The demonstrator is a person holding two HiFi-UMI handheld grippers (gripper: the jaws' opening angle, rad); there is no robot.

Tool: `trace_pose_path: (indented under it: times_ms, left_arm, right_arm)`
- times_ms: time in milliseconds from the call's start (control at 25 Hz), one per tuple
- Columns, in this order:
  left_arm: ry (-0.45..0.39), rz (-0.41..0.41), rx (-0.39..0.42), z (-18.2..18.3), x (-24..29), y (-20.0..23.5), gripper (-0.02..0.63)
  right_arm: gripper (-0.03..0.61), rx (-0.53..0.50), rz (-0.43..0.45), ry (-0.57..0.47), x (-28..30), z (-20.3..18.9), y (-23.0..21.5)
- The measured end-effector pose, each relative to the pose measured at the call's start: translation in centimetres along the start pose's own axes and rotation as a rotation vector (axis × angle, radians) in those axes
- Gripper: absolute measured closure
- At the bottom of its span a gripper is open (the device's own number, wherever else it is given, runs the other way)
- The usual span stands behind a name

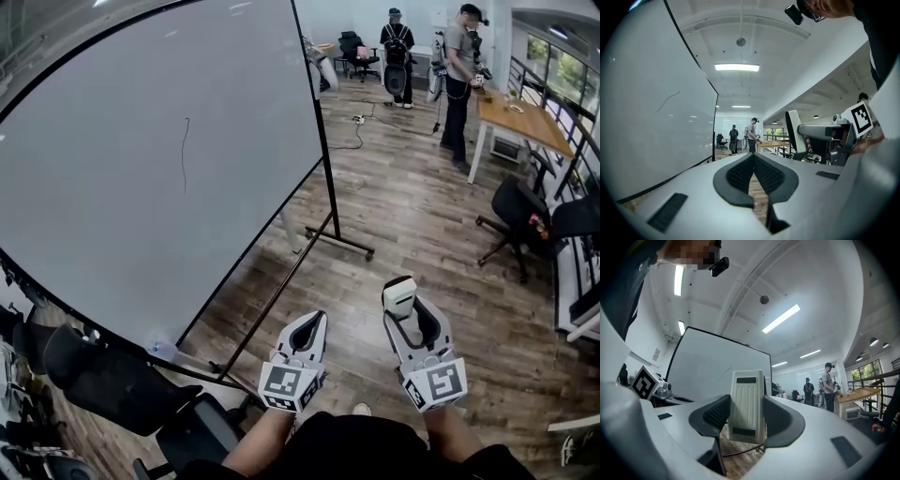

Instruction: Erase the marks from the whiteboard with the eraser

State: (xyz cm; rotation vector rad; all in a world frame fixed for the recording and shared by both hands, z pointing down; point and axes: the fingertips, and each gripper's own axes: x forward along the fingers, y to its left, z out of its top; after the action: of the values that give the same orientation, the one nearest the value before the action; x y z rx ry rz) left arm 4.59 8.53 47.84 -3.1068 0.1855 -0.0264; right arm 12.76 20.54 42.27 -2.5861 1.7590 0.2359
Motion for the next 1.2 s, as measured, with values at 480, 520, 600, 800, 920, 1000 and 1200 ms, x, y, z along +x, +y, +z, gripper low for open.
trace_pose_path:
  times_ms: [480, 520, 600, 800, 920, 1000, 1200]
  left_arm:
    - [0.003, 0.092, -0.024, -0.4, 3.3, 6.6, 0.595]
    - [-0.002, 0.098, -0.027, -0.2, 3.6, 7.4, 0.595]
    - [-0.011, 0.107, -0.028, 0.2, 4.4, 8.9, 0.595]
    - [-0.034, 0.147, -0.01, 1.2, 6.0, 14.0, 0.595]
    - [-0.038, 0.179, 0.012, 1.8, 7.1, 17.7, 0.595]
    - [-0.042, 0.201, 0.028, 2.2, 7.6, 20.2, 0.595]
    - [-0.052, 0.261, 0.105, 3.3, 7.6, 26.0, 0.595]
  right_arm:
    - [0.334, -0.01, 0.083, 0.007, 8.3, -0.9, -0.6]
    - [0.334, -0.013, 0.089, 0.003, 9.2, -0.8, -0.5]
    - [0.334, -0.018, 0.102, -0.004, 11.1, -0.7, -0.4]
    - [0.334, -0.017, 0.142, -0.007, 17.1, -1.1, 0.2]
    - [0.334, -0.013, 0.17, -0.011, 21.3, -1.3, 0.8]
    - [0.334, -0.015, 0.195, -0.02, 24.1, -1.4, 1.4]
    - [0.334, -0.025, 0.269, -0.05, 31.0, -0.9, 4.0]
